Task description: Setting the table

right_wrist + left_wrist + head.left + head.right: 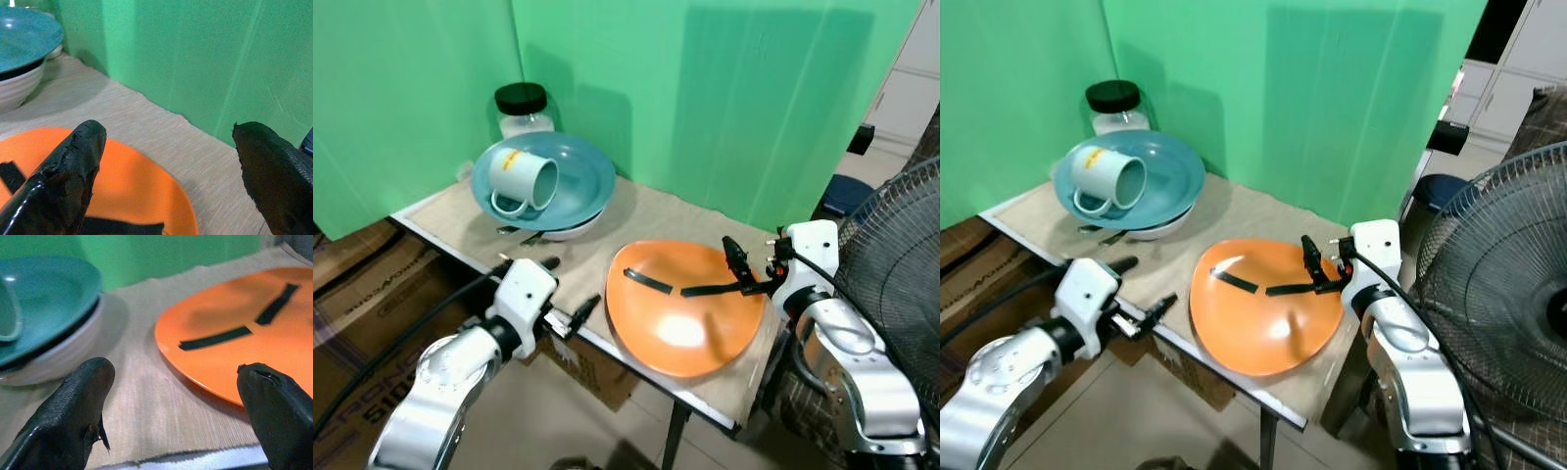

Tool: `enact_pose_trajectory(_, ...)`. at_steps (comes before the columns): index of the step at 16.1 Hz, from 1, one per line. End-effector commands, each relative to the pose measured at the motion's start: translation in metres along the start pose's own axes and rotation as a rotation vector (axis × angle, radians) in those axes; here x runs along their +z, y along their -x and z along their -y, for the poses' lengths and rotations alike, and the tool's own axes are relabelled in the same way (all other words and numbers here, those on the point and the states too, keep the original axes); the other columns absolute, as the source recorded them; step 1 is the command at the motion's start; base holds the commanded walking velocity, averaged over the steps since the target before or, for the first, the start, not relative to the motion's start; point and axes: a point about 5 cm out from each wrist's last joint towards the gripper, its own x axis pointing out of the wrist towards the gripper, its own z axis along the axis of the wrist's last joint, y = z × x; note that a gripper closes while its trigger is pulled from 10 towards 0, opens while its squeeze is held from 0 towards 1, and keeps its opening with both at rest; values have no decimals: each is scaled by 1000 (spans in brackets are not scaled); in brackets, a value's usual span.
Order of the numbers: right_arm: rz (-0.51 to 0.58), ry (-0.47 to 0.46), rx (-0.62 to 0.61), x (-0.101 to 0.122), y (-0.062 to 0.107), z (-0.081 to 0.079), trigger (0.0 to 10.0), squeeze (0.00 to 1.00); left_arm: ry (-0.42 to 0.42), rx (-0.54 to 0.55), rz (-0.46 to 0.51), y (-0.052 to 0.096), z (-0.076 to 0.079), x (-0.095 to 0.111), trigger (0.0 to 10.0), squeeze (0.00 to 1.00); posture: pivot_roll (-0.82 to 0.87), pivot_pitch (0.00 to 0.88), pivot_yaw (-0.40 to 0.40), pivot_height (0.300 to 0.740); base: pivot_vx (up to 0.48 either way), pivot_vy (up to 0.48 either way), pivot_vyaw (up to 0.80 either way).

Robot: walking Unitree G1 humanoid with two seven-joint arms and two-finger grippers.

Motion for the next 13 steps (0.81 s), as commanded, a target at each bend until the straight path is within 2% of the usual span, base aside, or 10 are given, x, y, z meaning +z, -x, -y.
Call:
enact_pose_trajectory(1,25,-5,30,5,1,3,10000,0,-29,-35,-27,-6,-4,-8,10000,0,76,0,14,740,0,0,0)
enact_pose_trajectory(7,36,6,37,6,5,10,10000,0,-32,-69,-61,-30,-6,-30,10000,0,61,0,22,740,0,0,0)
enact_pose_trajectory(10,26,-5,49,5,7,12,10000,0,-46,-86,-86,-31,-7,-37,10000,0,61,0,22,740,0,0,0)
enact_pose_trajectory(13,2,-17,66,4,10,19,10000,0,-100,-107,-155,-29,-12,-51,10000,0,60,0,24,740,0,0,0)
